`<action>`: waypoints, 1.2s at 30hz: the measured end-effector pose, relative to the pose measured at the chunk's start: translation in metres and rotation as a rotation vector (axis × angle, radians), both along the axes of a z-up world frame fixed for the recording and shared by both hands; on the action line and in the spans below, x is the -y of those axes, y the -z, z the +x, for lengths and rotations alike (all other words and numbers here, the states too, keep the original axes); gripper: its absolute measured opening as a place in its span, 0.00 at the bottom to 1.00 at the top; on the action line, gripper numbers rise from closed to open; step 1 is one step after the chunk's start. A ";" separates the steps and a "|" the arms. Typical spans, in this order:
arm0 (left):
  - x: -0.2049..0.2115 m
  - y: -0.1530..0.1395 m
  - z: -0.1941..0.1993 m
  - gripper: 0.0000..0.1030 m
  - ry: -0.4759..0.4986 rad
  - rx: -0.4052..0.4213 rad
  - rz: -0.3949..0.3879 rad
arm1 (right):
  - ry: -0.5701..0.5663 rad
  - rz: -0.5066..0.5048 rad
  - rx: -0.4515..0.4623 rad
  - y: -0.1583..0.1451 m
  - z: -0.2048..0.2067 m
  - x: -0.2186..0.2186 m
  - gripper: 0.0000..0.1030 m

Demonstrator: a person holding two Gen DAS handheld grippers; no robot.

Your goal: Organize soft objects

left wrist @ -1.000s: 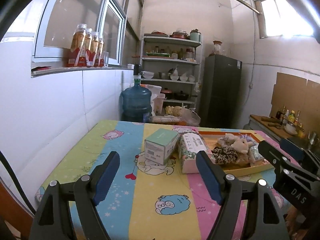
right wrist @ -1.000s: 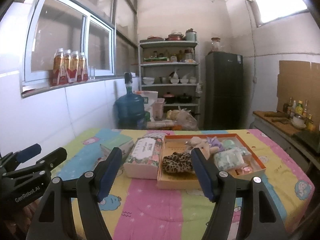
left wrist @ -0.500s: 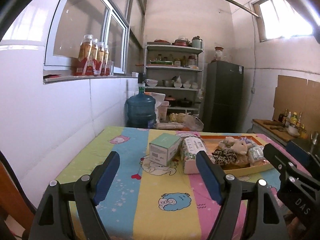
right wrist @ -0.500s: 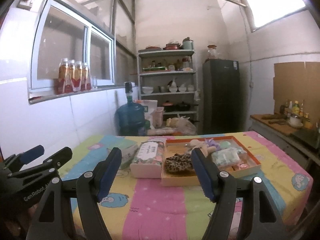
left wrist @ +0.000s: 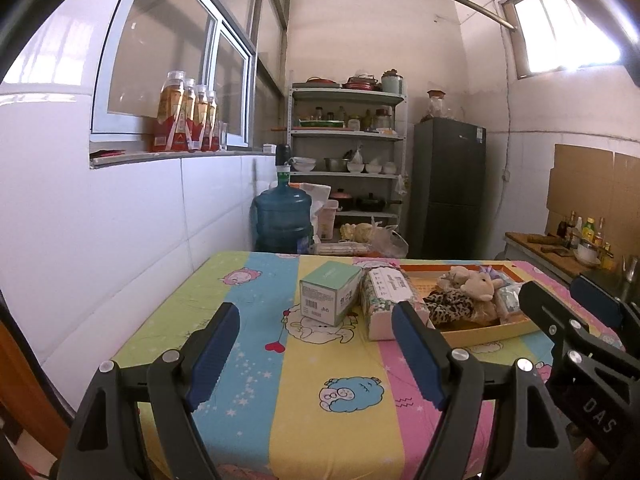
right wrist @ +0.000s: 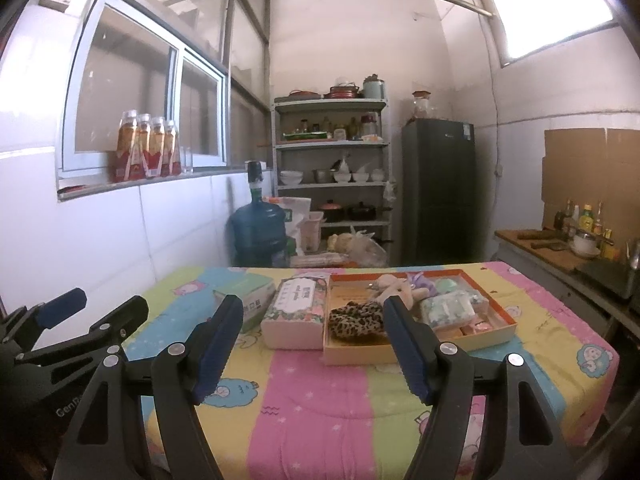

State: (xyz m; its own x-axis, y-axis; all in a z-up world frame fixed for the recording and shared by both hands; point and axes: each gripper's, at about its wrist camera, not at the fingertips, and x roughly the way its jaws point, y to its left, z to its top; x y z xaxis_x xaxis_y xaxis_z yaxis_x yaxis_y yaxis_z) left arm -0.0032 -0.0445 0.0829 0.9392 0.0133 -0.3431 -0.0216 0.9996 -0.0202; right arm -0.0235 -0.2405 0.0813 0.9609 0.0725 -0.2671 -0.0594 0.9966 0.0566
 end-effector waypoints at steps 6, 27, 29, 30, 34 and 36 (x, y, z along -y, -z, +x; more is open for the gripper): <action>0.000 0.000 -0.003 0.76 0.008 0.002 0.003 | 0.002 -0.001 0.003 0.000 -0.003 -0.001 0.72; 0.001 -0.001 -0.004 0.76 0.010 0.002 0.003 | -0.004 0.002 0.005 -0.002 -0.007 -0.003 0.72; 0.001 -0.001 -0.004 0.76 0.011 0.003 0.002 | -0.003 0.001 0.004 -0.002 -0.007 -0.003 0.72; 0.001 -0.001 -0.004 0.76 0.012 0.003 0.002 | -0.005 0.002 0.005 -0.002 -0.007 -0.003 0.72; 0.002 0.000 -0.004 0.76 0.011 0.002 0.002 | -0.006 0.001 0.010 -0.003 -0.009 -0.005 0.72; 0.002 0.000 -0.005 0.76 0.010 0.002 0.002 | -0.007 0.002 0.010 -0.004 -0.009 -0.006 0.72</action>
